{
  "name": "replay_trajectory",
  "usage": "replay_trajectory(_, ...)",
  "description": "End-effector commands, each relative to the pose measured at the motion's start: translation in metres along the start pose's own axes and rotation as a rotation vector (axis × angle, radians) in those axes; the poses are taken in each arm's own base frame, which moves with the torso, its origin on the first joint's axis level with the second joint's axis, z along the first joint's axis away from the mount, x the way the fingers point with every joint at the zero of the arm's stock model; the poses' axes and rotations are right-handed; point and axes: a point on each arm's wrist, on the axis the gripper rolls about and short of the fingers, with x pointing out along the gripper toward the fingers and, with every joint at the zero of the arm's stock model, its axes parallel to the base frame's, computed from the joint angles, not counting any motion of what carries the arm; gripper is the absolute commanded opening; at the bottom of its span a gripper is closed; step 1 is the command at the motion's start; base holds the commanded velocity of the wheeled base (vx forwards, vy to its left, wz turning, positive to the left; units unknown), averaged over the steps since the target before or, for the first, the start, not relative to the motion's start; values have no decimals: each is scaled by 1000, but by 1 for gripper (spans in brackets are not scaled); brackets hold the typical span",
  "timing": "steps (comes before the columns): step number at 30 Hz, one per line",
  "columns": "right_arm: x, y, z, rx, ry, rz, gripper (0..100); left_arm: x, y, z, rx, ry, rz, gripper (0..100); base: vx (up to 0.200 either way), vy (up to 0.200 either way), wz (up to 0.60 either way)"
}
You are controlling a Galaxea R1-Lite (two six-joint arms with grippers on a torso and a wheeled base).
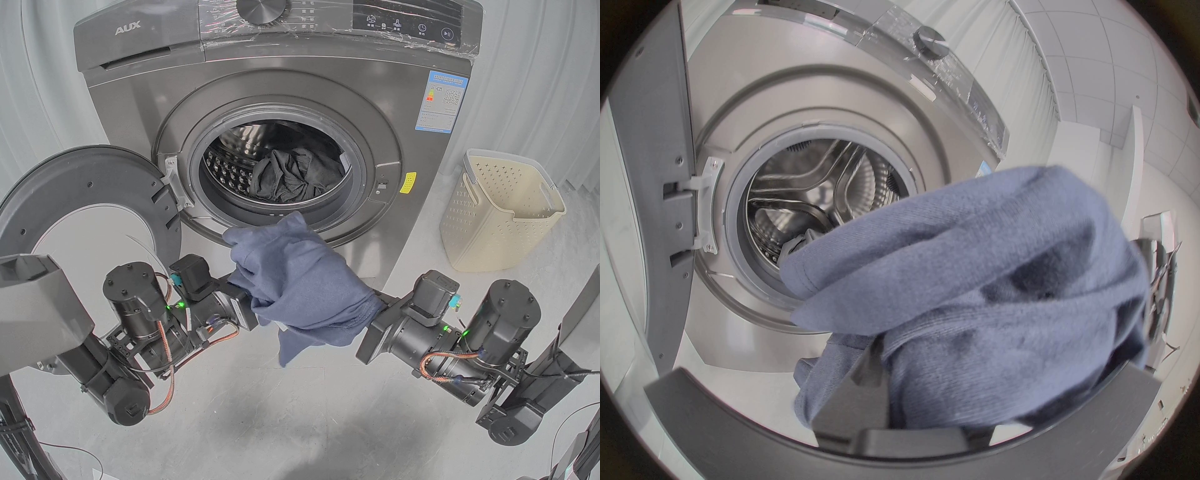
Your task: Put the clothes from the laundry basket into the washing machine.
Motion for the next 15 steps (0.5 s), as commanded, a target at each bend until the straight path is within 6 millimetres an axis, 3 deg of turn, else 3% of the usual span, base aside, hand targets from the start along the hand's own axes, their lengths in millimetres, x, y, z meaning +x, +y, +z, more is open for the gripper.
replay_trajectory(1,7,-9,-21,-3,61,-28,0,-15,-12,19,0,-42,-28,0,0,0,0)
replay_trajectory(6,12,-12,-25,-7,64,-35,0,-18,-15,22,-7,-50,-37,0,0,0,0)
replay_trajectory(10,20,-9,-17,-2,16,-27,0,-25,-19,20,-14,-28,-44,0,0,0,0)
replay_trajectory(11,21,-8,-14,3,3,-30,100,-27,-20,17,-16,-16,-44,0,0,0,0)
replay_trajectory(15,10,-10,-16,0,34,-45,100,-36,-20,12,-20,19,-39,0,0,0,0)
